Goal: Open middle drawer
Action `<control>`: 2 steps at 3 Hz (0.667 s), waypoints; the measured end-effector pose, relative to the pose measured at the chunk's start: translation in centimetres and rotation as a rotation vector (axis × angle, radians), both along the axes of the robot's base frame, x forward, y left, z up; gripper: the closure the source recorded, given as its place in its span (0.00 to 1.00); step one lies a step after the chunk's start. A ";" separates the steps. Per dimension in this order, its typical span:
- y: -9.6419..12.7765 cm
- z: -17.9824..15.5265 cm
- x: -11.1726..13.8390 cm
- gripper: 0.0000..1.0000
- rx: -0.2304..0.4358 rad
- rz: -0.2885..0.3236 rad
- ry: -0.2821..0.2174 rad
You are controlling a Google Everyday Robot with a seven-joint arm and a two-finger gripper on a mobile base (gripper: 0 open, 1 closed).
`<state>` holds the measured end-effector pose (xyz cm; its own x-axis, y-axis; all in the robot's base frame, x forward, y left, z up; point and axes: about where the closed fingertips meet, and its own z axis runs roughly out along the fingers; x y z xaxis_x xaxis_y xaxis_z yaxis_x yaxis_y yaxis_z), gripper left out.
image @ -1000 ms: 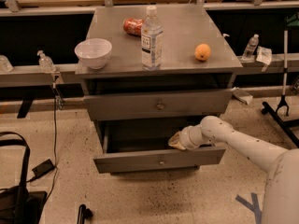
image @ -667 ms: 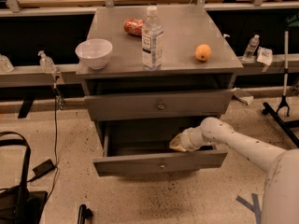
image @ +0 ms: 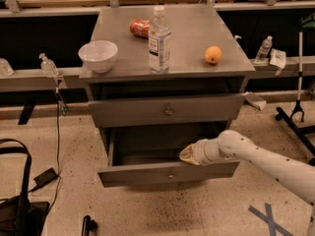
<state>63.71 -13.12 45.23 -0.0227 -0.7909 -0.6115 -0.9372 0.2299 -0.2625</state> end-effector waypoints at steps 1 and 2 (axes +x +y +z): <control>0.0 0.0 0.0 1.00 0.000 0.000 0.000; 0.1 0.6 1.5 1.00 0.000 -0.003 -0.015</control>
Offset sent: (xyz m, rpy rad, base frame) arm 0.0393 -0.0009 0.0178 -0.0024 -0.0439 -0.0127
